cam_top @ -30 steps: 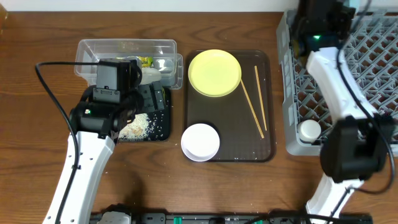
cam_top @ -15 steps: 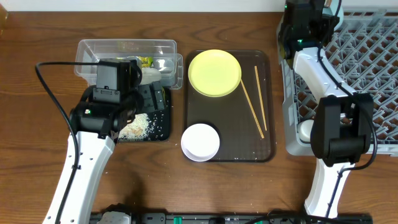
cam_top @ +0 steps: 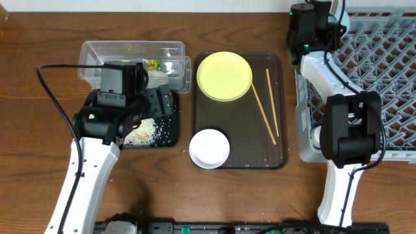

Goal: Sort waste into correct bins and load items into the dishwasher rack
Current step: 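Grasp blue bowl with right gripper and carry it into dish rack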

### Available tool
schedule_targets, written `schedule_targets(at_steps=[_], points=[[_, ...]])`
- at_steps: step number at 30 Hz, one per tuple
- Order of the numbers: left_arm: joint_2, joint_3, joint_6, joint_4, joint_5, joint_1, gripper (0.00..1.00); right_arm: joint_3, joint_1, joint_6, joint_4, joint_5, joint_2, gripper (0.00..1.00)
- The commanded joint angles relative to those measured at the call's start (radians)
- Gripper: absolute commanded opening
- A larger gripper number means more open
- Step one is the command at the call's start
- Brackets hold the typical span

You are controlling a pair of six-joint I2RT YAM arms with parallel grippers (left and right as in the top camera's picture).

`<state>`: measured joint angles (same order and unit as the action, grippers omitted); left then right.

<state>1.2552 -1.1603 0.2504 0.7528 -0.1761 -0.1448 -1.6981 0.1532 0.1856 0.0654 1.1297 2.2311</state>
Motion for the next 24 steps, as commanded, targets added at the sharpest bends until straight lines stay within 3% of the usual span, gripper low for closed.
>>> schedule_targets(at_steps=[1,5,8,15,24], points=[[0.006,-0.008,-0.010,0.002,0.009,0.004,0.93,0.000,0.032,0.003,0.035,0.045,0.016,0.01],[0.006,-0.008,-0.010,0.002,0.009,0.004,0.92,0.000,0.065,0.002,0.108,0.043,0.016,0.03],[0.006,-0.008,-0.010,0.002,0.009,0.004,0.92,0.000,0.088,0.002,0.149,0.044,0.016,0.13],[0.006,-0.008,-0.010,0.002,0.009,0.004,0.93,0.000,0.145,-0.036,0.179,0.040,0.015,0.55],[0.006,-0.008,-0.010,0.002,0.009,0.004,0.93,-0.004,0.205,-0.067,0.255,-0.105,-0.067,0.70]])
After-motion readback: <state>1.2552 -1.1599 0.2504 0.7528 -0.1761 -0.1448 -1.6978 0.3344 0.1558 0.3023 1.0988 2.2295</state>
